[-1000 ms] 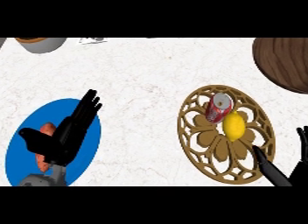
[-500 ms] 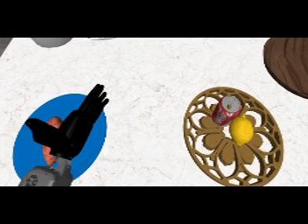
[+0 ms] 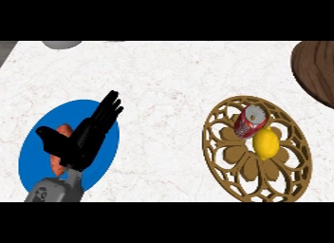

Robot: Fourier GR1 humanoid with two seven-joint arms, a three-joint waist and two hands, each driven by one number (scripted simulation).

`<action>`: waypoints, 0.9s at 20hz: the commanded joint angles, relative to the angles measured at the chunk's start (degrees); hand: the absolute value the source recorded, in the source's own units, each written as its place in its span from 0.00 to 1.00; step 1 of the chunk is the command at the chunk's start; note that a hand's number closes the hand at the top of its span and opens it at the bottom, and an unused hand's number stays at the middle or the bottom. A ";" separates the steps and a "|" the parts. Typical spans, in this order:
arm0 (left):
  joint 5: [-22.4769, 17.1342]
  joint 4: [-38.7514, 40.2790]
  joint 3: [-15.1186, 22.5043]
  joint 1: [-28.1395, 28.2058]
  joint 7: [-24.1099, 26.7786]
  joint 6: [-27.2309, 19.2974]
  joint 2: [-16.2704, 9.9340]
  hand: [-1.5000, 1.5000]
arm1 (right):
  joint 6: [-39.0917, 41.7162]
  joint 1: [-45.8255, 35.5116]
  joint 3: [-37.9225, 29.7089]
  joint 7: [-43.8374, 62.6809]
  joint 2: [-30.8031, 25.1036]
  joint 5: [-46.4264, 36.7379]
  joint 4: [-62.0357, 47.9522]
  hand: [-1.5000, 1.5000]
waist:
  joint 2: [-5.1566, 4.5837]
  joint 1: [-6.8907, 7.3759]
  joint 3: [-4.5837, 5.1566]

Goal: Pick the lemon from the placemat and place it in the bowl

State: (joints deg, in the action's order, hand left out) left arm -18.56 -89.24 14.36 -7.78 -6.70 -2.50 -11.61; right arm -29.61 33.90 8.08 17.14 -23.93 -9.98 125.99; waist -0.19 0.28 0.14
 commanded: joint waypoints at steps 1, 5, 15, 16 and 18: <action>0.19 -3.44 -0.07 1.76 -1.73 0.14 -0.29 0.50 | 2.87 -3.92 0.35 13.61 -2.02 -2.53 1.90 0.00 | 0.12 0.26 -0.08; 2.17 -0.62 0.22 1.87 0.90 0.21 2.05 0.50 | 5.92 -12.54 1.09 21.17 -0.96 -4.58 -1.90 0.00 | 0.11 0.04 -0.10; 4.49 -2.62 -1.06 3.14 -1.96 1.63 4.05 0.50 | 14.64 -17.10 -2.96 17.89 1.99 -2.43 -10.43 0.00 | 0.23 -0.40 -0.15; 3.60 0.99 -4.12 1.50 -0.08 2.92 3.84 0.50 | 13.03 -18.57 0.51 21.09 4.54 -8.08 -10.02 0.00 | 0.20 -0.40 -0.13; 3.52 2.57 -5.24 1.02 1.72 4.62 3.36 0.50 | 11.69 -19.84 3.00 18.69 7.15 -10.66 -13.01 0.00 | 0.18 -0.37 -0.13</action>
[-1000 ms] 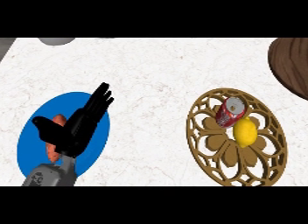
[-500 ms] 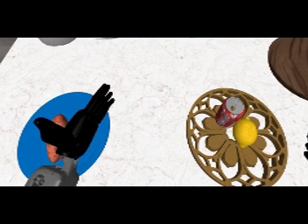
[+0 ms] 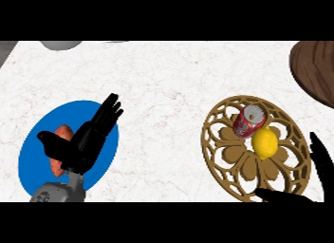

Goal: Pick the lemon from the placemat and place it in the bowl

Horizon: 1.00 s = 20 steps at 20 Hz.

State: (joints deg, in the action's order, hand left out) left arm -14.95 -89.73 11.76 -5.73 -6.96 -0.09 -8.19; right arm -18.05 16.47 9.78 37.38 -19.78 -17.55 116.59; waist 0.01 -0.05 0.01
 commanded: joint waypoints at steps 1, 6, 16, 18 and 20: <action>2.93 0.38 1.44 0.04 0.36 -0.59 2.50 0.50 | 2.24 -5.25 0.12 6.63 1.38 -4.51 0.34 0.00 | 0.00 0.03 0.00; 3.55 4.65 -2.02 -1.58 1.69 2.07 2.34 0.50 | 2.95 -4.95 -2.45 -0.31 4.45 -4.02 -6.43 0.00 | 0.00 -0.12 -0.01; 2.82 -3.87 -4.11 -0.55 -6.25 2.69 3.22 0.50 | 1.41 -5.53 -1.09 -0.53 10.70 -10.71 -7.72 0.00 | 0.04 -0.04 -0.01; 4.39 -0.88 -3.94 -0.44 -2.68 3.41 4.07 0.50 | 1.84 -8.77 -4.71 -2.70 10.88 -8.03 -12.56 0.00 | 0.01 -0.02 -0.01; 1.99 -7.23 -4.57 3.67 -5.78 4.26 2.84 0.50 | 0.55 -9.40 -0.38 0.59 13.38 -12.90 -12.26 0.00 | 0.04 0.16 -0.01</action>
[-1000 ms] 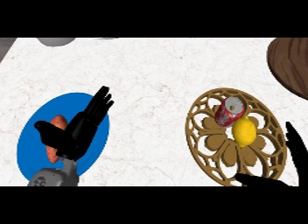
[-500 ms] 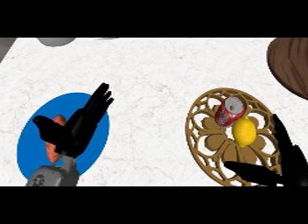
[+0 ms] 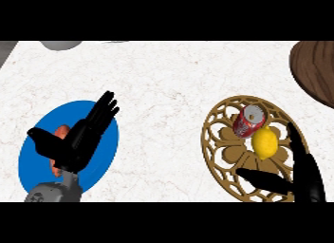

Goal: Pick the lemon from the placemat and place it in the bowl

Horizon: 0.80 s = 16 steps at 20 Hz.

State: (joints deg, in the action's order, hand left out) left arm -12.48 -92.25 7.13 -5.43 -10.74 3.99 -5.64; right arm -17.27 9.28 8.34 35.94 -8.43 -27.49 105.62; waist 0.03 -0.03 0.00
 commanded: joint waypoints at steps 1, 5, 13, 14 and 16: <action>-0.30 3.96 -1.74 -3.25 0.09 1.22 0.89 0.50 | 0.08 -2.72 -4.04 -5.86 0.33 2.79 -6.09 0.00 | -0.04 -0.08 -0.01; 2.52 1.02 0.29 0.35 0.83 -0.20 2.46 0.50 | -2.28 -5.29 -4.11 -10.02 3.20 1.47 -13.63 0.00 | -0.03 0.12 -0.01; 2.81 2.73 -1.57 -0.53 1.62 2.10 2.29 0.50 | -4.69 -9.01 -3.77 -12.24 5.07 -3.10 -15.39 1.00 | -0.03 0.10 0.00; 3.77 0.19 -0.05 1.55 1.08 0.35 4.17 0.50 | -2.61 -4.92 -4.52 -13.21 3.61 -1.51 -11.74 1.00 | 0.01 0.00 0.00; -0.15 0.68 -3.62 -0.59 -0.46 4.02 1.13 0.50 | -5.18 -9.74 -5.87 -16.81 4.42 -1.81 -19.42 1.00 | -0.05 0.17 -0.01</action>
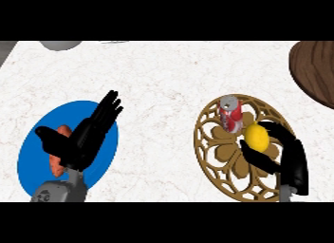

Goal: Pick the lemon from the placemat and place it in the bowl

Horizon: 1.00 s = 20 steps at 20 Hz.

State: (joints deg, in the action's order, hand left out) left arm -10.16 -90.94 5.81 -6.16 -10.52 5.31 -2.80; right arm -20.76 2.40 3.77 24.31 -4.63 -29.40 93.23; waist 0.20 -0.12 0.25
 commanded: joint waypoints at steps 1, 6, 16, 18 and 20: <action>0.28 -0.38 -0.88 -0.91 -1.48 -0.05 0.32 0.50 | -1.31 -1.71 0.10 -2.88 1.24 -1.73 -3.75 1.00 | -0.19 0.11 -0.26; -0.62 0.18 -2.26 -1.59 -1.53 2.49 -1.11 0.50 | -1.10 -5.40 1.89 1.19 2.52 -5.74 -3.78 1.00 | -0.19 0.20 -0.25; 0.88 1.50 -0.81 -0.55 0.77 2.29 0.56 0.50 | 12.72 -1.24 6.04 -3.61 -14.33 -14.52 -1.89 1.00 | -0.50 0.75 -0.07; 0.85 0.10 -0.12 -1.36 -0.72 2.36 0.55 0.50 | 19.26 0.53 10.06 -9.53 -22.36 -17.72 -3.40 1.00 | -0.62 1.88 0.03; 1.31 0.59 -0.11 -0.94 0.05 1.38 1.38 0.50 | 22.76 0.75 12.01 -15.28 -29.04 -19.97 -3.68 1.00 | -0.59 1.79 -0.01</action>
State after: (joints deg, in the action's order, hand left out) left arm -9.13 -90.54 5.52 -6.50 -10.45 7.01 -1.74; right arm -7.26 2.05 11.25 16.78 -22.10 -45.09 91.64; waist 0.07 1.33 0.55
